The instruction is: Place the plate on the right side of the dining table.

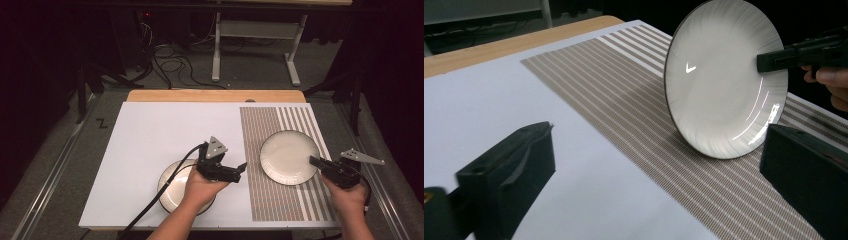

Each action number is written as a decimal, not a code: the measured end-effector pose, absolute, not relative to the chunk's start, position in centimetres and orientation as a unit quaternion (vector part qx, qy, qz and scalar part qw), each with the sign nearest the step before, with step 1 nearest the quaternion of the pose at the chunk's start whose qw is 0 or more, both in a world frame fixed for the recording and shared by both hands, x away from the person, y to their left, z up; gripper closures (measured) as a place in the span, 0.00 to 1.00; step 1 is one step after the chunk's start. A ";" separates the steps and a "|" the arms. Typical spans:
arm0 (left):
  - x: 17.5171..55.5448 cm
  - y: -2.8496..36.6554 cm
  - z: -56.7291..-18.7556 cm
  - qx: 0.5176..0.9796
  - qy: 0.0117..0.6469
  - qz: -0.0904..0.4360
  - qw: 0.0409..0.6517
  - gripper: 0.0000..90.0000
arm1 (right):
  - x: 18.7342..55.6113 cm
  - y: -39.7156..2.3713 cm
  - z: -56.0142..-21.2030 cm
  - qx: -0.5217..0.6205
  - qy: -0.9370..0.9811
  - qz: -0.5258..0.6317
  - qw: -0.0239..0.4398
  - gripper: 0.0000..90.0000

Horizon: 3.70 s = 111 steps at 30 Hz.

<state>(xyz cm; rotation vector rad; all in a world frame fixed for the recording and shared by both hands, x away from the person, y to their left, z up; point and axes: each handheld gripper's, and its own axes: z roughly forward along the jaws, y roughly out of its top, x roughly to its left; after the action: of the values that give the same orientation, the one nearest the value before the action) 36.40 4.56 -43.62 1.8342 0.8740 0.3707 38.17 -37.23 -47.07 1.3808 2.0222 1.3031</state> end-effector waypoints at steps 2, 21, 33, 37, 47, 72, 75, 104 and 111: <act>36.0 6.0 -43.5 0.756 0.366 0.163 0.518 0.00 | 38.2 -37.2 -47.1 0.491 0.717 0.460 0.183 0.92; 31.2 21.6 -44.2 0.721 0.413 0.225 0.509 0.00 | 38.8 -37.0 -47.3 0.506 0.715 0.444 0.186 0.89; 30.5 23.1 -46.3 0.722 0.411 0.219 0.513 0.00 | 39.6 -37.1 -47.9 0.525 0.713 0.428 0.182 0.86; 30.4 23.0 -46.1 0.720 0.406 0.220 0.517 0.00 | 39.9 -37.2 -48.2 0.537 0.707 0.425 0.174 0.85; 30.3 24.4 -45.4 0.690 0.428 0.224 0.539 0.00 | 40.2 -37.3 -48.4 0.546 0.706 0.417 0.171 0.83; 30.7 23.9 -46.1 0.714 0.428 0.206 0.515 0.00 | 41.2 -38.0 -49.9 0.586 0.699 0.373 0.170 0.80; 30.8 23.8 -46.2 0.717 0.428 0.206 0.511 0.00 | 41.1 -38.0 -49.8 0.581 0.703 0.372 0.170 0.76; 30.5 22.7 -45.9 0.722 0.416 0.203 0.514 0.00 | 36.1 -33.2 -44.8 0.450 0.733 0.447 0.246 0.29; 30.3 21.7 -46.1 0.737 0.399 0.201 0.508 0.00 | 34.8 -27.7 -44.0 0.383 0.759 0.482 0.212 0.09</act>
<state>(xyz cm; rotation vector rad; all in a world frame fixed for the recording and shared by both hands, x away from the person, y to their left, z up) 30.26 21.74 -46.12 1.7753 0.9620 0.4852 34.78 -27.72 -43.95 1.0626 2.1085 1.3372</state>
